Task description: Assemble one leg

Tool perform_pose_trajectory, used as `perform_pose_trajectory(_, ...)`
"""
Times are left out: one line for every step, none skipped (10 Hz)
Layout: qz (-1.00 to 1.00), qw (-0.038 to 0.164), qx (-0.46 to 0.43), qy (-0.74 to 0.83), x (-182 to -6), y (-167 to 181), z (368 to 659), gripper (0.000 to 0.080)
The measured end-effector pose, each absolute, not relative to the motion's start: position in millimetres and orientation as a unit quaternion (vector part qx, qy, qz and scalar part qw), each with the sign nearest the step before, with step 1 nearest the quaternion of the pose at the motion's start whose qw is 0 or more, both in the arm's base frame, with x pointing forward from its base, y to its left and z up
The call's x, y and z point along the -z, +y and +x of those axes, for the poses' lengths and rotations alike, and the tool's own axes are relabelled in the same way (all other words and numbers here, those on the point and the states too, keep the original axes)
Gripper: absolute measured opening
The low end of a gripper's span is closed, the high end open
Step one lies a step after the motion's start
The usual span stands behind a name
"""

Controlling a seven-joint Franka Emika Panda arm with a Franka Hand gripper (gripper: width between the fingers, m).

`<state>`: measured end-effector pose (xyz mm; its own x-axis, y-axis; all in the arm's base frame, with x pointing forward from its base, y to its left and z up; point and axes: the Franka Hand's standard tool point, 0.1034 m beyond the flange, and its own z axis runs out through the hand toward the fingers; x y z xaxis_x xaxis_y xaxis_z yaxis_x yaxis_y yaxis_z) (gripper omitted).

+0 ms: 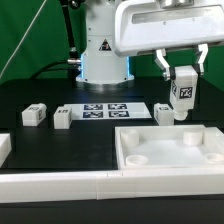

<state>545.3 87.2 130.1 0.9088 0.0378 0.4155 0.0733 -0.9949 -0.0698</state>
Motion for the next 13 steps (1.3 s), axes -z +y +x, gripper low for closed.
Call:
perform_pose_trajectory(-0.976,0.042,0.212,-0.028,-130.1,87.2,545.2,0.0294)
perform_pose_trajectory(-0.976,0.041,0.213,-0.035,-129.7,88.6,548.8,0.0294)
perform_pose_trajectory(-0.974,0.042,0.218,-0.043,-129.3,92.6,561.6,0.0294)
perform_pose_trajectory(-0.973,0.043,0.223,-0.047,-129.3,95.9,571.7,0.0294)
perform_pose_trajectory(-0.972,0.044,0.224,-0.049,-127.1,98.1,577.0,0.0294)
perform_pose_trajectory(-0.972,0.044,0.226,-0.055,-125.7,98.5,584.0,0.0294)
perform_pose_trajectory(-0.966,0.04,0.246,-0.065,-123.8,97.3,592.2,0.0294)
perform_pose_trajectory(-0.967,0.041,0.243,-0.065,-121.8,97.9,590.4,0.0294)
perform_pose_trajectory(-0.961,0.04,0.266,-0.063,-124.6,96.8,592.8,0.0294)
perform_pose_trajectory(-0.95,0.038,0.303,-0.061,-125.0,95.0,593.9,0.0294)
perform_pose_trajectory(-0.954,0.038,0.29,-0.063,-119.2,96.3,591.4,0.0294)
perform_pose_trajectory(-0.954,0.04,0.291,-0.066,-119.1,100.8,593.3,0.0294)
perform_pose_trajectory(-0.953,0.041,0.294,-0.068,-119.3,104.5,598.0,0.0294)
